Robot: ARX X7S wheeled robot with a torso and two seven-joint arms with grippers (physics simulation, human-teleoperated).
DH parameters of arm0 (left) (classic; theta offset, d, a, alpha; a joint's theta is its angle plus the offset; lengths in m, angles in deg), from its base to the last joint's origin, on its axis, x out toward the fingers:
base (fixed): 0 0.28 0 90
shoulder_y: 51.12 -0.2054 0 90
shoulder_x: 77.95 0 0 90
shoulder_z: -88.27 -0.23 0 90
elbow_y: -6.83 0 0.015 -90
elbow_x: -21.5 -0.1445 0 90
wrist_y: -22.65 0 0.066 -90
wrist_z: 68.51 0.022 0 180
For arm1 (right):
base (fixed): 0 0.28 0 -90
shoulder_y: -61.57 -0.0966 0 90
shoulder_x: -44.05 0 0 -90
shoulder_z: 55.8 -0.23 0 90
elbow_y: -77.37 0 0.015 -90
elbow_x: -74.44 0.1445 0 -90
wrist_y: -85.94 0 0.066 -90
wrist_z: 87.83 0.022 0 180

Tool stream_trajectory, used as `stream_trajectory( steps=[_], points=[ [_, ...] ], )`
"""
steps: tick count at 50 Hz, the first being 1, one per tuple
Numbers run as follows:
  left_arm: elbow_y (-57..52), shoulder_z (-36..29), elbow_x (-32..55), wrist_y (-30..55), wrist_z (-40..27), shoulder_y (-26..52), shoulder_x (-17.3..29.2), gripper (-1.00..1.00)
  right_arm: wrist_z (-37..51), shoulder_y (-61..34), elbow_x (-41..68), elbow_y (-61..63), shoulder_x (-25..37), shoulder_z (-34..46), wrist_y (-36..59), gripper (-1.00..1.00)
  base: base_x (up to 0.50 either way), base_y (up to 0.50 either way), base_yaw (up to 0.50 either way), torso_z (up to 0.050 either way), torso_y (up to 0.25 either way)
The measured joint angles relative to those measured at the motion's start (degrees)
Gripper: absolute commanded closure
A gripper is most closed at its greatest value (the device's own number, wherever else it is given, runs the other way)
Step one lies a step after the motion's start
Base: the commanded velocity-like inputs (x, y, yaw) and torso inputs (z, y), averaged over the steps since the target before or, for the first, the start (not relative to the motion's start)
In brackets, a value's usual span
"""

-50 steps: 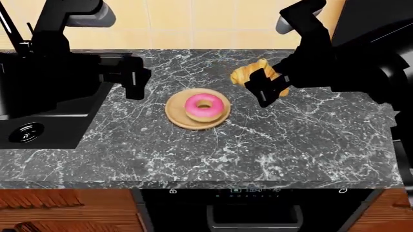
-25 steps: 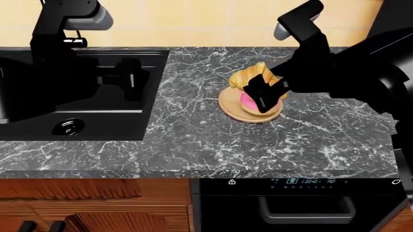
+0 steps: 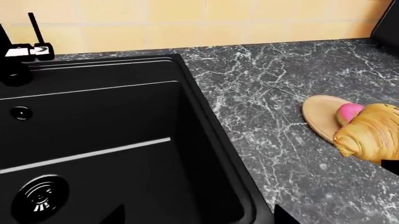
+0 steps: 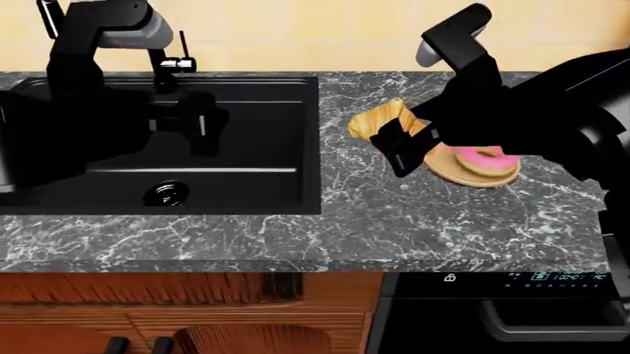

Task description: Place the pastries on the plates.

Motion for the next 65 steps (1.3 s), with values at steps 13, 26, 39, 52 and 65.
stream_trajectory(
  steps=[13,26,39,52,65],
  points=[
    [-0.04,0.03,-0.16,-0.11,0.37,-0.37,0.23,-1.00,0.39,0.48,0.28,0.29,0.22,0.16,0.00,1.00,0.00,0.50,0.00,0.000,0.000],
    [-0.03,0.07,-0.23,-0.18,0.56,-0.58,0.36,-1.00,1.05,0.83,0.64,0.41,0.33,-0.16,0.15,1.00,0.00,0.50,0.00,0.000,0.000],
    [0.08,0.22,-0.24,-0.10,0.75,-0.43,0.52,-1.00,1.76,1.09,1.19,1.21,0.59,-0.48,0.71,1.00,0.00,0.50,0.00,0.000,0.000],
    [-0.12,0.33,-0.24,-0.24,0.80,-0.60,0.57,-1.00,2.36,1.17,1.67,1.67,0.70,-0.62,1.22,1.00,0.00,0.50,0.00,0.000,0.000],
    [0.10,0.35,-0.48,-0.30,1.37,-0.89,0.78,-1.00,2.96,1.36,2.11,2.17,0.95,-0.73,1.59,1.00,0.00,0.50,0.00,0.000,0.000]
  ],
)
